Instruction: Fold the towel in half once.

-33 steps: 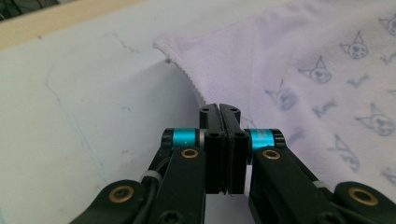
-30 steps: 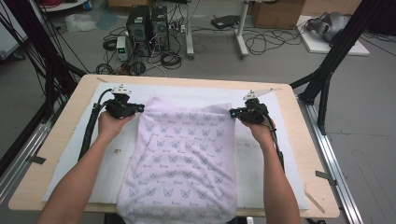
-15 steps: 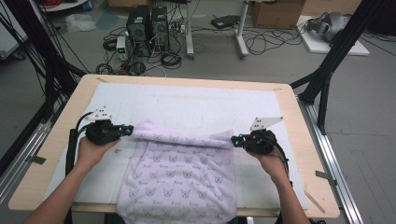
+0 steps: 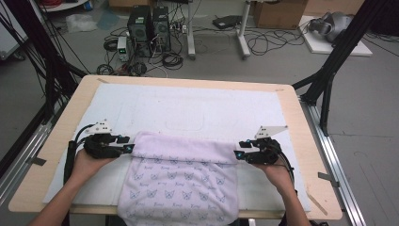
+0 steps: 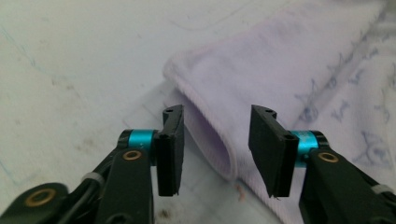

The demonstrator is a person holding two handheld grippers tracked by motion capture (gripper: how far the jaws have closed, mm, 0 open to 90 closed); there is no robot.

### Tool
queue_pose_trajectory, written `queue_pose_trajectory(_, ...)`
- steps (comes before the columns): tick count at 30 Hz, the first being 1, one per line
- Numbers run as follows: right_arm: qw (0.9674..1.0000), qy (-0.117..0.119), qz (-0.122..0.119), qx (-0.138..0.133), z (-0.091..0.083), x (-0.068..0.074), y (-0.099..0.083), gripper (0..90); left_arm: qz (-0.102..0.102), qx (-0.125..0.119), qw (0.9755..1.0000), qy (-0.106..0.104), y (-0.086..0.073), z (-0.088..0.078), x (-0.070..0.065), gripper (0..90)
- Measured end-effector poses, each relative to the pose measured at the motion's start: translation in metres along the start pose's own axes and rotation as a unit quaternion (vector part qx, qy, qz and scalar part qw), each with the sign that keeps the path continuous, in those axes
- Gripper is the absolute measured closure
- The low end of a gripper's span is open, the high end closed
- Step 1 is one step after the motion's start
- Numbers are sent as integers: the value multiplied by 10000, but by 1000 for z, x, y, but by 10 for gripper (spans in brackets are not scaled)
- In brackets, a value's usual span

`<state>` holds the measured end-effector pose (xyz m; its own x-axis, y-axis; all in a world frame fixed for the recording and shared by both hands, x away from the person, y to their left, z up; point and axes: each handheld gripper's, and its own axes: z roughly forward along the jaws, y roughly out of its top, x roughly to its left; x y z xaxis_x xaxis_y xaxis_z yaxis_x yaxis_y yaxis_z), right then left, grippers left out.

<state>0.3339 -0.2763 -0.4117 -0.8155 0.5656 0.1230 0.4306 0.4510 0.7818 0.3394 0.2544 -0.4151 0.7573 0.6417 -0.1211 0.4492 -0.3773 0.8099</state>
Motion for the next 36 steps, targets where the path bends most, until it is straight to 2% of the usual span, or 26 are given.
queue_pose_trajectory(2,10000,-28,70,-39,4,-5,7,477,-29,42,10000,62,6,6,3,506)
queue_pose_trajectory(5,9999,103,120,69,18,-11,15,456,-133,140,9998,109,9,17,8,483)
queue_pose_trajectory(6,9997,175,146,96,24,-12,16,456,-175,167,9997,100,8,20,10,501)
queue_pose_trajectory(7,9994,256,164,152,30,-14,17,459,-175,202,9996,64,7,23,11,566)
queue_pose_trajectory(9,9983,376,235,367,39,-15,16,563,-110,302,9995,54,5,26,12,737)
queue_pose_trajectory(10,9973,497,248,481,43,-15,15,671,-77,262,9996,25,5,26,11,825)
queue_pose_trajectory(12,9969,511,88,592,44,-13,16,785,17,134,9999,41,7,21,9,851)
queue_pose_trajectory(14,9977,482,-56,480,40,-8,19,831,16,0,10000,28,9,15,8,856)
queue_pose_trajectory(19,9991,353,-207,93,21,1,28,836,94,-270,9996,50,12,-1,2,857)
queue_pose_trajectory(21,9988,352,-316,-80,12,7,31,836,168,-424,9990,-2,13,-11,-3,856)
queue_pose_trajectory(25,9977,380,-482,-291,-4,22,31,835,307,-578,9978,-84,10,-25,-17,854)
queue_pose_trajectory(29,9953,555,-613,-512,-17,43,20,831,451,-631,9969,-148,-9,-40,-37,852)
queue_pose_trajectory(32,9935,749,-750,-407,-21,62,0,815,516,-527,9971,-190,-27,-48,-49,845)
queue_pose_trajectory(36,9910,1091,-742,-224,-25,81,-25,756,571,-280,9976,-289,-53,-55,-64,829)
